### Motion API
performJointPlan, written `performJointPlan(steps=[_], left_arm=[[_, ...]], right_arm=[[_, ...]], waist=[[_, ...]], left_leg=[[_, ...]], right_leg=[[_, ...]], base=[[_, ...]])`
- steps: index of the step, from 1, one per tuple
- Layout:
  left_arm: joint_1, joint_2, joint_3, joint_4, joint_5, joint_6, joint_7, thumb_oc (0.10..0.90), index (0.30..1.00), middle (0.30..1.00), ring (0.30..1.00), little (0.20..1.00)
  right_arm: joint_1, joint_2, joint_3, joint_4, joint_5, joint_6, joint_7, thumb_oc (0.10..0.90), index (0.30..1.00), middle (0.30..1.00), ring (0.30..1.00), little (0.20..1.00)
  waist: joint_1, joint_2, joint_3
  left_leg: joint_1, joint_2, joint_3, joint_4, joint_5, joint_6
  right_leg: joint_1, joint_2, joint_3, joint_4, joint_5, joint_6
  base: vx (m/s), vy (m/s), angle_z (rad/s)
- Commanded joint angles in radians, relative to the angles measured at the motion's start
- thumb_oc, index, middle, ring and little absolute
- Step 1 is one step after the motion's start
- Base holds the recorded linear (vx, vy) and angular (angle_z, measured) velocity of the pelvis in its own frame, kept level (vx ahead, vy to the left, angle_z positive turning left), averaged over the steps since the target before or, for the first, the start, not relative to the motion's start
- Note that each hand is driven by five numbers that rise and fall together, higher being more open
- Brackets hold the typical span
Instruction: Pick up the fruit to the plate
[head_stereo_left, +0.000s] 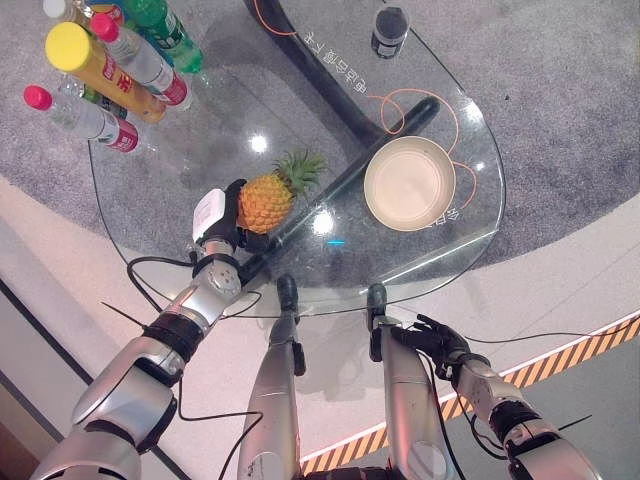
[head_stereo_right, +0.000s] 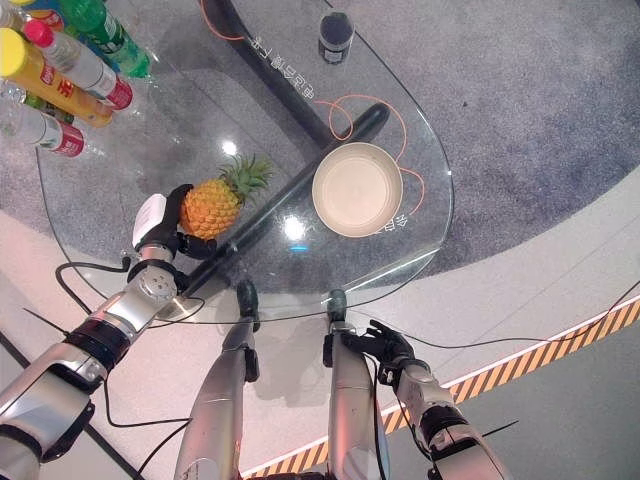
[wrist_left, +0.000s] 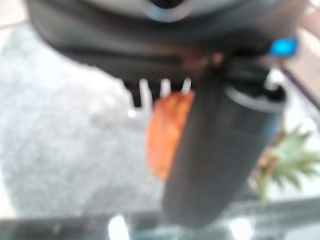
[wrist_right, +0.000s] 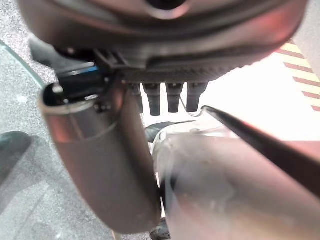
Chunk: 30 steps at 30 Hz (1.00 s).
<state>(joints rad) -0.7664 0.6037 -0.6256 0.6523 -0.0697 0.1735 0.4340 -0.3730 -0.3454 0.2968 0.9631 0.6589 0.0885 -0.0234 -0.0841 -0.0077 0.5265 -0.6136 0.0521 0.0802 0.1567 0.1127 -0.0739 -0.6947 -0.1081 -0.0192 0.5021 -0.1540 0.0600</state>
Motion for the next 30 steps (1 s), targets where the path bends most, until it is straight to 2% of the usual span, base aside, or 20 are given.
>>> performJointPlan(steps=[1,4,5,6,7,30], left_arm=[[-0.135,-0.019,-0.003,-0.025,0.060,-0.053,-0.014,0.800,0.900,0.900,0.900,0.900],[-0.131,-0.042,0.000,-0.002,0.038,-0.033,-0.034,0.800,0.900,0.900,0.900,0.900],[-0.130,-0.049,0.000,0.008,0.033,-0.031,-0.037,0.336,0.502,0.502,0.502,0.436],[-0.127,-0.057,0.003,0.013,0.027,-0.031,-0.029,0.235,0.415,0.415,0.415,0.335],[-0.127,-0.058,0.003,0.014,0.026,-0.031,-0.028,0.100,0.300,0.300,0.300,0.200],[-0.112,-0.082,0.029,0.070,0.013,-0.044,-0.035,0.100,0.300,0.300,0.300,0.200]], right_arm=[[0.098,-0.028,0.084,0.087,-0.046,0.059,-0.009,0.800,0.900,0.900,0.900,0.900],[0.093,-0.025,0.085,0.096,-0.048,0.053,-0.007,0.800,0.900,0.900,0.900,0.900],[0.089,-0.024,0.085,0.099,-0.047,0.055,-0.007,0.800,0.900,0.900,0.900,0.900],[0.085,-0.023,0.086,0.096,-0.044,0.060,-0.011,0.800,0.900,0.900,0.900,0.900],[0.084,-0.023,0.086,0.096,-0.044,0.060,-0.012,0.800,0.900,0.900,0.900,0.900],[0.085,-0.018,0.094,0.092,-0.039,0.052,-0.012,0.800,0.900,0.900,0.900,0.900]], waist=[[-0.026,-0.022,-0.007],[-0.027,-0.024,-0.007],[-0.027,-0.024,-0.007],[-0.028,-0.024,-0.007],[-0.028,-0.025,-0.007],[-0.027,-0.028,-0.007]], left_leg=[[-0.027,-0.048,0.033,0.164,-0.087,0.035],[-0.026,-0.050,0.032,0.163,-0.088,0.035],[-0.028,-0.050,0.032,0.165,-0.088,0.034],[-0.029,-0.051,0.031,0.165,-0.087,0.034],[-0.029,-0.051,0.031,0.165,-0.087,0.034],[-0.044,-0.051,0.026,0.175,-0.088,0.034]], right_leg=[[0.058,0.004,-0.028,-0.284,0.265,0.011],[0.058,0.004,-0.028,-0.285,0.265,0.011],[0.057,0.005,-0.028,-0.284,0.266,0.011],[0.056,0.005,-0.028,-0.285,0.267,0.010],[0.056,0.005,-0.028,-0.285,0.267,0.011],[0.044,0.008,-0.033,-0.275,0.263,0.008]], base=[[0.00,0.000,0.00],[0.00,0.000,0.00],[0.00,0.000,0.00],[0.00,0.000,0.00],[0.00,0.000,0.00],[0.00,0.000,0.00]])
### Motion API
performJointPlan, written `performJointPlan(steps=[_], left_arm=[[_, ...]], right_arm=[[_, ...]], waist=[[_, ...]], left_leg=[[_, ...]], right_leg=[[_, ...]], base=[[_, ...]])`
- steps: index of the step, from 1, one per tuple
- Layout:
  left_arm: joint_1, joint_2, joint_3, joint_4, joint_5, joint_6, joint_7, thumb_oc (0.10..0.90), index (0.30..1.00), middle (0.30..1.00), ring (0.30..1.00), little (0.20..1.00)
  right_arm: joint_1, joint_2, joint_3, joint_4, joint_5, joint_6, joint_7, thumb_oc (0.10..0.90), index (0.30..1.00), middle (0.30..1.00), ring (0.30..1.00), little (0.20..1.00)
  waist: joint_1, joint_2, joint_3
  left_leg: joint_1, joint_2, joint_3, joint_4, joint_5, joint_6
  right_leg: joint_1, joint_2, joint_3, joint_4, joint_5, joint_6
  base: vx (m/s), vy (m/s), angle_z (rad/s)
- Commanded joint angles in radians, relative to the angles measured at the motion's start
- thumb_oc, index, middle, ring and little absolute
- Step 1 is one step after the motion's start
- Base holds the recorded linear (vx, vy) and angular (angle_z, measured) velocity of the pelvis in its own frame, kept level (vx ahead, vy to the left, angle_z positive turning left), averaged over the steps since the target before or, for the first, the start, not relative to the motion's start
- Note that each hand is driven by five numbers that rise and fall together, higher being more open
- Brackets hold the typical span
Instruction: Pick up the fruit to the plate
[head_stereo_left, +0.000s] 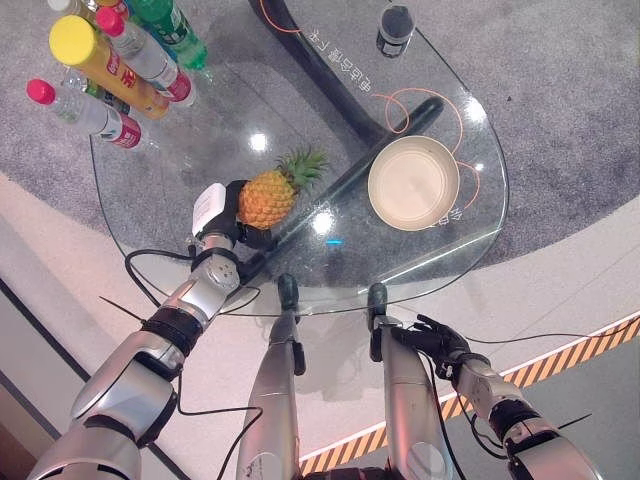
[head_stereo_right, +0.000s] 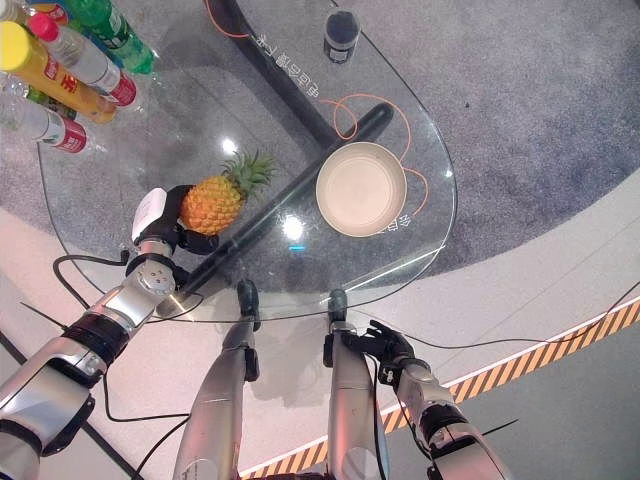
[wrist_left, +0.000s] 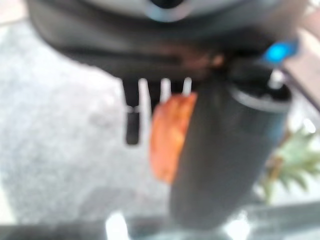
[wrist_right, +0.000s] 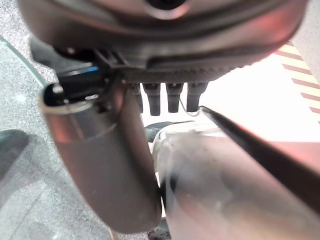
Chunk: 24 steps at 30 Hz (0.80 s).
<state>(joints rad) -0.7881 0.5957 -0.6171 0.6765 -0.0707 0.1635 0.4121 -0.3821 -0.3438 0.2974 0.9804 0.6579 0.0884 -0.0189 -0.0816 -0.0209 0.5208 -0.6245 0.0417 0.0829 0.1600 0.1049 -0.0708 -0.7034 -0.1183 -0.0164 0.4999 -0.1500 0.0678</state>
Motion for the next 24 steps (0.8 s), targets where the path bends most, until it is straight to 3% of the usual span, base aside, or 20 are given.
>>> performJointPlan(steps=[1,5,8,15,16,17,18,24], left_arm=[[-0.090,-0.076,0.022,0.048,0.012,-0.035,-0.010,0.100,0.300,0.300,0.300,0.200],[-0.080,-0.070,0.032,0.054,0.009,-0.048,-0.004,0.100,0.300,0.300,0.300,0.200],[-0.060,-0.058,0.049,0.041,-0.001,-0.083,0.029,0.100,0.300,0.300,0.300,0.200],[0.000,-0.012,0.114,-0.028,-0.018,-0.137,0.112,0.100,0.300,0.300,0.300,0.200],[0.019,0.003,0.131,-0.060,-0.019,-0.139,0.128,0.100,0.300,0.300,0.300,0.200],[0.023,0.005,0.133,-0.065,-0.018,-0.139,0.130,0.100,0.300,0.300,0.300,0.200],[0.049,0.013,0.149,-0.097,-0.002,-0.144,0.144,0.100,0.300,0.300,0.300,0.200],[0.143,0.017,0.196,-0.190,0.036,-0.152,0.170,0.100,0.300,0.300,0.300,0.200]], right_arm=[[0.095,-0.019,0.093,0.075,-0.033,0.051,-0.018,0.800,0.900,0.900,0.900,0.900],[0.101,-0.020,0.085,0.074,-0.007,0.036,-0.038,0.800,0.900,0.900,0.900,0.900],[0.116,-0.022,0.046,0.054,0.031,-0.033,-0.125,0.800,0.900,0.900,0.900,0.900],[0.136,-0.026,0.012,-0.066,0.054,-0.083,-0.293,0.800,0.900,0.900,0.900,0.900],[0.147,-0.031,-0.004,-0.119,0.045,-0.127,-0.397,0.800,0.900,0.900,0.900,0.900],[0.148,-0.032,-0.006,-0.125,0.045,-0.132,-0.412,0.800,0.900,0.900,0.900,0.900],[0.158,-0.036,-0.030,-0.184,0.024,-0.173,-0.540,0.800,0.900,0.900,0.900,0.900],[0.184,-0.041,-0.097,-0.368,-0.056,-0.236,-0.824,0.800,0.900,0.900,0.900,0.900]], waist=[[-0.029,-0.015,-0.001],[-0.028,-0.015,-0.001],[-0.026,-0.014,-0.001],[-0.014,-0.011,-0.001],[-0.013,-0.010,-0.001],[-0.013,-0.010,-0.001],[-0.012,-0.008,-0.001],[-0.006,0.000,-0.001]], left_leg=[[-0.033,-0.041,0.023,0.173,-0.080,0.031],[-0.027,-0.042,0.020,0.174,-0.083,0.031],[-0.018,-0.040,0.018,0.175,-0.086,0.032],[0.011,-0.042,0.014,0.165,-0.085,0.032],[0.016,-0.040,0.012,0.168,-0.087,0.031],[0.018,-0.040,0.012,0.168,-0.087,0.032],[0.025,-0.039,0.010,0.167,-0.090,0.032],[0.049,-0.047,-0.001,0.162,-0.099,0.036]], right_leg=[[0.054,0.018,-0.036,-0.272,0.259,0.001],[0.059,0.019,-0.037,-0.271,0.256,0.000],[0.069,0.019,-0.035,-0.270,0.251,0.001],[0.101,0.023,-0.045,-0.274,0.241,-0.003],[0.109,0.023,-0.045,-0.273,0.239,-0.004],[0.110,0.023,-0.045,-0.273,0.238,-0.004],[0.118,0.024,-0.045,-0.272,0.235,-0.004],[0.145,0.028,-0.048,-0.273,0.225,-0.009]], base=[[0.00,0.000,0.00],[0.00,0.000,0.00],[0.00,0.000,0.00],[0.00,-0.009,0.00],[0.00,0.000,0.00],[0.00,0.000,0.00],[0.00,0.000,0.00],[0.00,0.037,-0.01]])
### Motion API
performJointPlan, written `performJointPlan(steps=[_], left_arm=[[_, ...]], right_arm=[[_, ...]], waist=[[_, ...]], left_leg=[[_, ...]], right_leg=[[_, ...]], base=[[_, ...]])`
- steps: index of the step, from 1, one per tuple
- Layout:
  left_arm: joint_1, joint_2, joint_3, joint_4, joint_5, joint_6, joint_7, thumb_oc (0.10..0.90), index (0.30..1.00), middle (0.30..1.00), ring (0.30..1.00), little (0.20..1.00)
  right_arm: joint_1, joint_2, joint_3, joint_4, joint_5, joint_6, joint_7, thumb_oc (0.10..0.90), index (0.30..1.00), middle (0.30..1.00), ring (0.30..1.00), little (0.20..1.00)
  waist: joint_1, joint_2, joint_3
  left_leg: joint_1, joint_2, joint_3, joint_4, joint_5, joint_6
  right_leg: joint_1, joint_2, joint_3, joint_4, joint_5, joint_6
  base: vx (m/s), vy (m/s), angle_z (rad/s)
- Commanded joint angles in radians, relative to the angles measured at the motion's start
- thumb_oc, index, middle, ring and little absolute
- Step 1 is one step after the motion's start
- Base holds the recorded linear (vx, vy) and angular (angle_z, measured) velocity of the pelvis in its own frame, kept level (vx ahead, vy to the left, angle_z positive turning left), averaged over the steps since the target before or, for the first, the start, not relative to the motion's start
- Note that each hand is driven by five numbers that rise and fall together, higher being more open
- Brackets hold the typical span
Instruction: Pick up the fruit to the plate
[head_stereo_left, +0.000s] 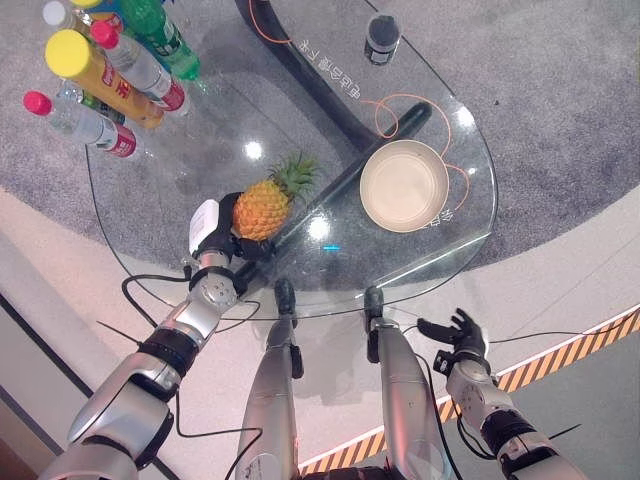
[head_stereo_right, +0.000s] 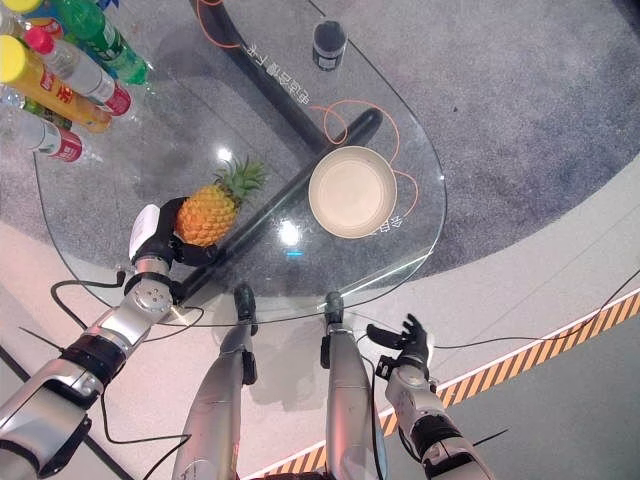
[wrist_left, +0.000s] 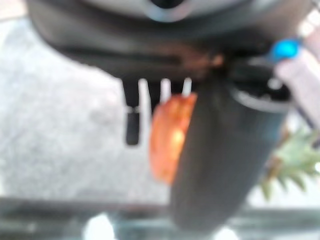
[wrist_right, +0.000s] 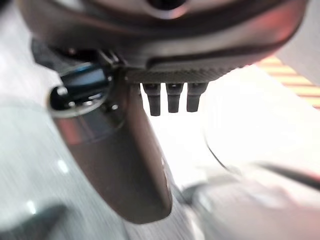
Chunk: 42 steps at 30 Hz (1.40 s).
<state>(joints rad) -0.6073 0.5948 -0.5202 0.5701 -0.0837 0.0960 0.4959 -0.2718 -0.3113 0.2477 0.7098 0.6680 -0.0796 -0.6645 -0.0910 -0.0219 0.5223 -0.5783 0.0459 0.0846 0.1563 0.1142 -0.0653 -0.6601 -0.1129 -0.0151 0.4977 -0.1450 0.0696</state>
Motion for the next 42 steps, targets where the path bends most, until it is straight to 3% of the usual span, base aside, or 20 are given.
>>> performJointPlan(steps=[1,4,6,8,11,13,14,16,18,25,28,36,42], left_arm=[[-0.033,0.017,0.101,-0.088,0.050,-0.085,0.088,0.100,0.300,0.300,0.300,0.200],[0.005,0.022,0.120,-0.121,0.048,-0.094,0.085,0.100,0.300,0.300,0.300,0.200],[0.015,0.022,0.123,-0.128,0.048,-0.094,0.083,0.100,0.300,0.300,0.300,0.200],[0.055,0.028,0.148,-0.172,0.052,-0.109,0.075,0.100,0.300,0.300,0.300,0.200],[0.073,0.030,0.160,-0.197,0.054,-0.113,0.074,0.100,0.300,0.300,0.300,0.200],[0.117,0.028,0.182,-0.250,0.059,-0.128,0.069,0.100,0.300,0.300,0.300,0.200],[0.165,0.016,0.204,-0.316,0.089,-0.127,0.070,0.100,0.300,0.300,0.300,0.200],[0.175,0.014,0.208,-0.327,0.096,-0.130,0.072,0.100,0.300,0.300,0.300,0.200],[0.223,-0.007,0.222,-0.381,0.142,-0.161,0.081,0.100,0.300,0.300,0.300,0.200],[0.254,-0.028,0.228,-0.470,0.179,-0.183,0.063,0.100,0.300,0.300,0.300,0.200],[0.240,-0.022,0.219,-0.524,0.176,-0.202,0.026,0.100,0.300,0.300,0.300,0.200],[0.199,-0.023,0.183,-0.593,0.145,-0.237,-0.041,0.100,0.300,0.300,0.300,0.200],[0.198,-0.044,0.163,-0.669,0.133,-0.307,-0.005,0.100,0.300,0.300,0.300,0.200]], right_arm=[[0.076,-0.074,-0.050,-0.105,-0.092,-0.079,-0.199,0.800,0.900,0.900,0.900,0.900],[0.086,-0.081,-0.079,-0.188,-0.137,-0.091,-0.273,0.800,0.900,0.900,0.900,0.900],[0.093,-0.080,-0.083,-0.201,-0.139,-0.095,-0.281,0.800,0.900,0.900,0.900,0.900],[0.114,-0.077,-0.107,-0.304,-0.169,-0.145,-0.313,0.800,0.900,0.900,0.900,0.900],[0.119,-0.076,-0.109,-0.370,-0.189,-0.146,-0.321,0.800,0.900,0.900,0.900,0.900],[0.133,-0.072,-0.110,-0.488,-0.217,-0.174,-0.267,0.800,0.900,0.900,0.900,0.900],[0.143,-0.064,-0.104,-0.616,-0.248,-0.184,-0.192,0.800,0.900,0.900,0.900,0.900],[0.145,-0.062,-0.102,-0.637,-0.254,-0.191,-0.171,0.800,0.900,0.900,0.900,0.900],[0.142,-0.058,-0.086,-0.767,-0.240,-0.209,0.010,0.800,0.900,0.900,0.900,0.900],[0.112,-0.056,-0.033,-0.914,-0.181,-0.205,0.270,0.800,0.900,0.900,0.900,0.900],[0.050,-0.051,0.008,-0.960,-0.071,-0.195,0.412,0.800,0.900,0.900,0.900,0.900],[-0.038,-0.034,0.083,-0.970,0.007,-0.149,0.494,0.800,0.900,0.900,0.900,0.900],[-0.062,-0.010,0.126,-0.928,0.073,-0.147,0.497,0.800,0.900,0.900,0.900,0.900]], waist=[[0.004,0.002,-0.002],[0.006,0.003,-0.002],[0.007,0.003,-0.002],[0.010,0.003,-0.002],[0.011,0.001,-0.002],[0.015,-0.001,-0.002],[0.018,-0.003,-0.002],[0.017,-0.004,-0.002],[0.023,-0.008,-0.002],[0.033,-0.010,-0.002],[0.046,-0.008,-0.002],[0.066,-0.004,-0.002],[0.083,-0.004,-0.002]], left_leg=[[0.004,-0.052,-0.004,0.166,-0.110,0.031],[0.018,-0.054,-0.006,0.161,-0.108,0.034],[0.027,-0.054,-0.007,0.162,-0.115,0.034],[0.048,-0.058,-0.012,0.162,-0.120,0.037],[0.052,-0.060,-0.014,0.158,-0.113,0.038],[0.066,-0.061,-0.019,0.158,-0.114,0.038],[0.080,-0.061,-0.024,0.156,-0.114,0.038],[0.084,-0.061,-0.025,0.155,-0.113,0.037],[0.098,-0.060,-0.030,0.150,-0.111,0.035],[0.098,-0.063,-0.032,0.160,-0.114,0.035],[0.086,-0.065,-0.036,0.173,-0.119,0.034],[0.060,-0.074,-0.040,0.191,-0.122,0.036],[0.050,-0.086,-0.043,0.195,-0.124,0.040]], right_leg=[[0.103,0.023,-0.050,-0.271,0.219,-0.011],[0.120,0.023,-0.050,-0.274,0.217,-0.012],[0.130,0.025,-0.050,-0.273,0.210,-0.012],[0.154,0.026,-0.054,-0.273,0.202,-0.013],[0.160,0.025,-0.055,-0.277,0.206,-0.015],[0.177,0.025,-0.057,-0.277,0.201,-0.015],[0.192,0.026,-0.059,-0.277,0.197,-0.016],[0.196,0.026,-0.059,-0.277,0.197,-0.016],[0.211,0.025,-0.062,-0.277,0.192,-0.017],[0.213,0.025,-0.065,-0.267,0.185,-0.017],[0.207,0.020,-0.071,-0.264,0.183,-0.015],[0.186,0.008,-0.081,-0.254,0.188,-0.013],[0.178,-0.002,-0.094,-0.252,0.191,-0.009]], base=[[0.00,0.000,0.00],[0.00,0.000,0.00],[0.00,0.000,0.00],[0.00,0.000,0.00],[0.00,0.000,0.00],[0.00,0.000,0.00],[0.00,0.000,0.00],[0.01,0.009,-0.02],[0.00,0.000,0.00],[0.00,0.000,0.00],[-0.01,-0.006,0.01],[-0.02,-0.014,0.06],[-0.02,-0.009,0.09]])
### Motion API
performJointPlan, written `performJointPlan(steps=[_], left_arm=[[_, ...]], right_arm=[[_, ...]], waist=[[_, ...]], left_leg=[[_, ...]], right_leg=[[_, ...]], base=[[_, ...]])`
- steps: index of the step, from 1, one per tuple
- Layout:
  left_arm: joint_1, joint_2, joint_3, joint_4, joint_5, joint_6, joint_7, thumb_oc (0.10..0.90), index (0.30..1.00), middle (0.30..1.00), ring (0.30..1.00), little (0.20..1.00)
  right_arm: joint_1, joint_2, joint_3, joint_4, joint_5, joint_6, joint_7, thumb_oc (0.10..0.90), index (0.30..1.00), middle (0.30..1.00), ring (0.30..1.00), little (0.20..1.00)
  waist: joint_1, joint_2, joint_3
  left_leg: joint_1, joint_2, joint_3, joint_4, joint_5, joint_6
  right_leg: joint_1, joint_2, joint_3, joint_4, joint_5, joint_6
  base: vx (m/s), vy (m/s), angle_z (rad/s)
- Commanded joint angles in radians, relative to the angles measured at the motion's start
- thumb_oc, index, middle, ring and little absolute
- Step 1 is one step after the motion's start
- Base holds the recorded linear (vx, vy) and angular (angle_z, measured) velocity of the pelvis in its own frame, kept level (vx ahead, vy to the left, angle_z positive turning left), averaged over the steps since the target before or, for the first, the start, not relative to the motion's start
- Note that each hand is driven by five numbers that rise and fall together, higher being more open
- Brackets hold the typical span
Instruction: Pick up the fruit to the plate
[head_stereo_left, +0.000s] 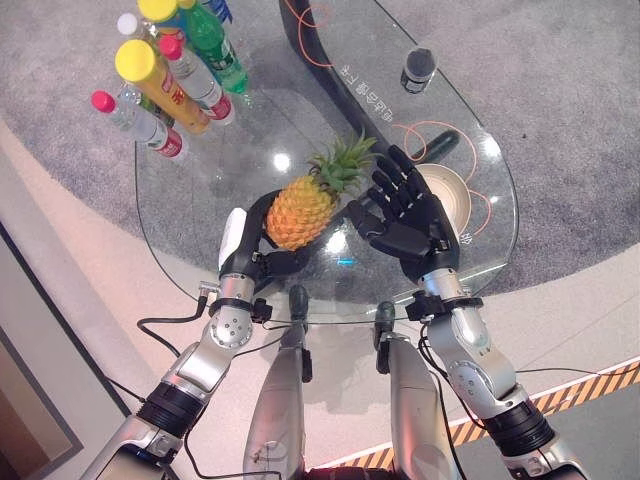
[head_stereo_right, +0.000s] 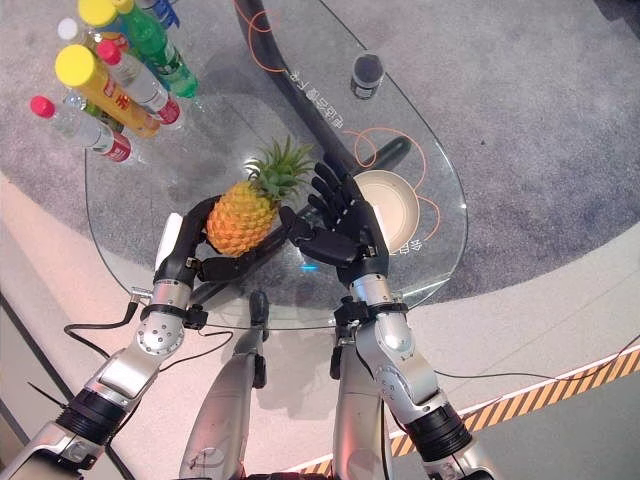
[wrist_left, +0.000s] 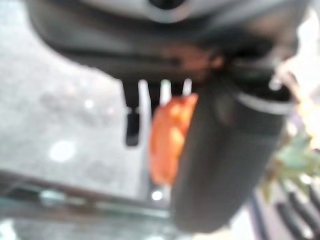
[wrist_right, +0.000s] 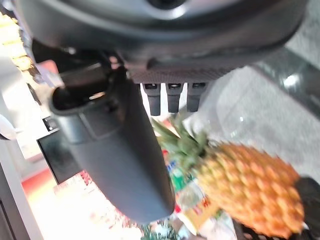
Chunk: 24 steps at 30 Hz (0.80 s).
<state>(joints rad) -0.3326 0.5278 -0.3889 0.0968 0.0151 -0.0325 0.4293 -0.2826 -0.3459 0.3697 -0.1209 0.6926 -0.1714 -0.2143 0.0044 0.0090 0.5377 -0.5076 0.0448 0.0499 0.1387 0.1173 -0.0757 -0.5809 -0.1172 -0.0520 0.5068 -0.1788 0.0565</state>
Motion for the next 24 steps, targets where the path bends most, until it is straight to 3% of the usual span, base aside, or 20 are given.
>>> performJointPlan(steps=[1,11,16,20,24], left_arm=[[-0.075,0.018,0.031,-0.203,0.038,-0.187,0.064,0.100,0.300,0.300,0.300,0.200],[-0.040,0.028,0.025,-0.295,0.031,-0.208,0.030,0.100,0.300,0.300,0.300,0.200],[-0.033,0.036,0.032,-0.303,0.048,-0.220,0.040,0.100,0.300,0.300,0.300,0.200],[-0.039,0.038,0.034,-0.315,0.061,-0.206,0.009,0.100,0.300,0.300,0.300,0.200],[-0.051,0.058,0.024,-0.316,0.077,-0.181,-0.056,0.100,0.300,0.300,0.300,0.200]], right_arm=[[-0.052,0.027,0.008,-0.095,0.063,-0.056,0.043,0.800,0.900,0.900,0.900,0.900],[-0.036,0.076,0.028,-0.044,0.387,-0.099,0.070,0.800,0.900,0.900,0.900,0.900],[-0.030,0.086,0.030,-0.034,0.430,-0.100,0.075,0.800,0.900,0.900,0.900,0.900],[-0.040,0.091,0.046,-0.033,0.493,-0.058,0.158,0.800,0.900,0.900,0.900,0.900],[-0.066,0.073,0.053,-0.048,0.474,-0.039,0.212,0.800,0.900,0.900,0.900,0.900]], waist=[[-0.011,-0.035,-0.018],[0.008,-0.029,-0.018],[0.012,-0.026,-0.018],[0.018,-0.025,-0.018],[0.020,-0.028,-0.018]], left_leg=[[-0.022,-0.085,-0.008,0.213,-0.127,0.051],[-0.034,-0.095,-0.012,0.206,-0.124,0.055],[-0.028,-0.097,-0.013,0.200,-0.123,0.056],[-0.023,-0.101,-0.016,0.193,-0.120,0.059],[-0.023,-0.101,-0.015,0.197,-0.120,0.059]], right_leg=[[0.097,0.003,-0.058,-0.260,0.225,0.004],[0.087,-0.010,-0.077,-0.264,0.232,0.009],[0.093,-0.012,-0.082,-0.267,0.232,0.008],[0.095,-0.015,-0.082,-0.271,0.236,0.010],[0.096,-0.015,-0.084,-0.270,0.237,0.011]], base=[[-0.03,-0.004,0.12],[-0.01,-0.001,0.07],[0.00,0.003,0.01],[0.00,0.000,0.00],[0.01,-0.003,0.02]])
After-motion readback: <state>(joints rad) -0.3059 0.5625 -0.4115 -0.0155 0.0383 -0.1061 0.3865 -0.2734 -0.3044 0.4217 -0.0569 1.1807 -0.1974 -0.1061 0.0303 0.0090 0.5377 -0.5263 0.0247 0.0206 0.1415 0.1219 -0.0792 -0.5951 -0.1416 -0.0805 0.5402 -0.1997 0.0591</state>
